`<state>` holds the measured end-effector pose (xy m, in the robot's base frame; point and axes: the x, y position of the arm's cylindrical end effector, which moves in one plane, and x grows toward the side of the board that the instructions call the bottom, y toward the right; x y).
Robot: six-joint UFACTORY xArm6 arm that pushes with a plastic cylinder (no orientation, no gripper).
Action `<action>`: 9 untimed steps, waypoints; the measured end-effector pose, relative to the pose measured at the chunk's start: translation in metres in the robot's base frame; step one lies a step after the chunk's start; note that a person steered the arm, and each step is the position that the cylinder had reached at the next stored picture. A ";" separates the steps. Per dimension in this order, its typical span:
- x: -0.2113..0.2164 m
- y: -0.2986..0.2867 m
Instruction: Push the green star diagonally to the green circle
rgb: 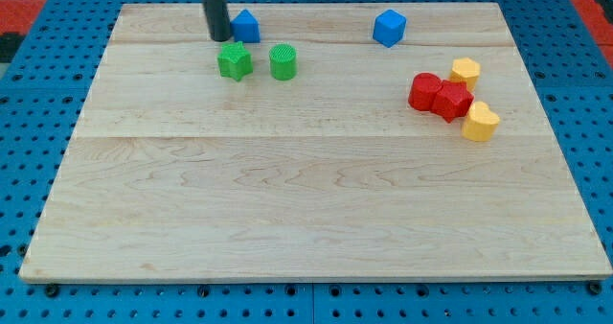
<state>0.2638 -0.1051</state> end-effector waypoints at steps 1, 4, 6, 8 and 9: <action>0.037 0.001; 0.012 -0.035; 0.089 0.010; 0.121 -0.132; 0.101 -0.073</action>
<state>0.3649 -0.1776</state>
